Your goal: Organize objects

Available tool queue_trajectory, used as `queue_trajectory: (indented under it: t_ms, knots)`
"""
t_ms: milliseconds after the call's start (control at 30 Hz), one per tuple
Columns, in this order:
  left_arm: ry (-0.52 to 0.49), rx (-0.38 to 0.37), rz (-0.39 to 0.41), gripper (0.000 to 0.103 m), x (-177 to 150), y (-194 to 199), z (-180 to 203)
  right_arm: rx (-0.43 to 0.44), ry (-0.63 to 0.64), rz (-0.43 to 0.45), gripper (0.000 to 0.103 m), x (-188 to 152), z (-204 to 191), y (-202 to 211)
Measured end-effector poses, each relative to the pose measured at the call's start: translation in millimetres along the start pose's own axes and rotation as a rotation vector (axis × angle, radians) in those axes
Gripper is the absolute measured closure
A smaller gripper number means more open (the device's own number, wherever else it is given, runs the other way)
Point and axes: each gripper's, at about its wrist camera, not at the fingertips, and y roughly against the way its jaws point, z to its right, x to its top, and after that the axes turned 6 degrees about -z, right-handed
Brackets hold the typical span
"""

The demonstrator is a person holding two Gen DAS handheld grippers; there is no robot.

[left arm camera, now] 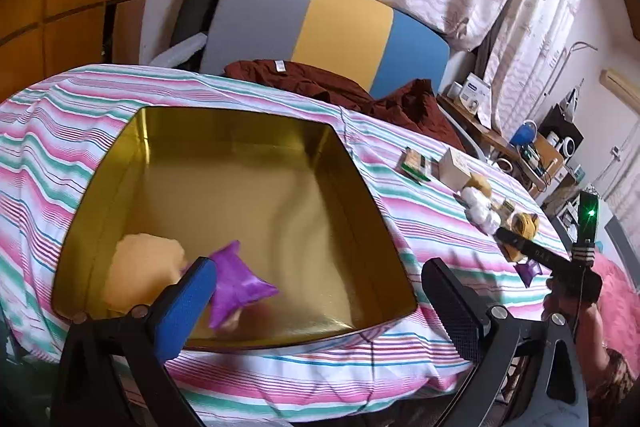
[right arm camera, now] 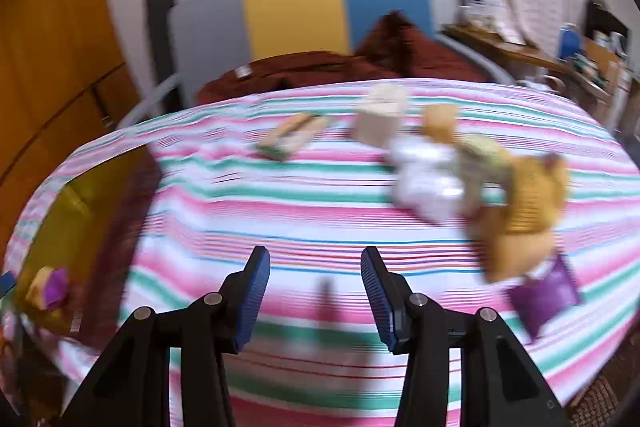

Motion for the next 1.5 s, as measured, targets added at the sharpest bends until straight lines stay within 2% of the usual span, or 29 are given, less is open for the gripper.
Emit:
queue_trajectory:
  t_ms: [133,200,233,433,500,533,567,700,833,900,1000,1067,1167,1367,1500]
  knots:
    - [-0.008,-0.015,-0.007,0.0,-0.4,-2.7,10.4,-0.12,-0.11,0.076,0.045,14.2,49.0,10.0]
    - [-0.011,-0.021,-0.009,0.0,-0.4,-3.8,15.7,-0.154,-0.176,0.115,0.039,24.8,76.0,14.4]
    - [-0.015,-0.025,-0.013,0.0,-0.1,-5.2,19.2,-0.162,-0.192,0.12,0.035,28.5,84.7,13.3]
    - [-0.026,-0.045,-0.035,0.0,0.1,-11.7,34.5,-0.189,-0.234,0.079,0.034,52.2,124.1,-14.6]
    - [-0.034,-0.045,-0.039,0.0,0.0,-13.0,38.2,-0.169,-0.228,0.055,0.034,53.4,129.1,-23.9]
    - [-0.04,-0.046,-0.041,0.0,0.1,-13.8,40.6,-0.157,-0.225,0.049,0.039,50.8,129.5,-25.0]
    - [-0.045,-0.048,-0.043,0.0,0.2,-14.5,42.5,-0.149,-0.212,0.048,0.049,48.9,127.0,-26.6]
    - [-0.06,-0.052,-0.047,0.0,3.4,-17.5,51.2,-0.109,-0.132,0.084,0.059,35.3,101.4,-16.4]
    - [-0.084,-0.075,-0.061,0.0,6.6,-24.8,67.1,0.04,0.013,0.1,0.06,22.0,61.9,-1.6]
    - [-0.1,-0.088,-0.065,0.0,7.7,-26.9,74.5,0.073,0.068,0.094,0.059,17.2,48.7,5.9]
    - [-0.136,-0.105,-0.067,0.0,8.3,-28.9,89.0,0.105,0.037,0.129,0.056,14.3,56.0,21.3]
    - [-0.155,-0.113,-0.068,0.0,7.9,-30.2,96.2,0.078,-0.021,0.161,0.05,14.4,71.2,32.6]
    - [-0.168,-0.124,-0.082,0.0,7.8,-35.7,105.0,-0.034,-0.078,0.17,0.041,13.3,97.0,39.5]
    - [-0.186,-0.154,-0.121,0.0,4.9,-49.1,122.1,-0.12,-0.093,0.029,0.039,9.1,114.6,13.8]
    - [-0.225,-0.154,-0.135,0.0,1.6,-53.8,136.0,-0.035,-0.106,0.033,0.039,0.0,113.4,11.6]
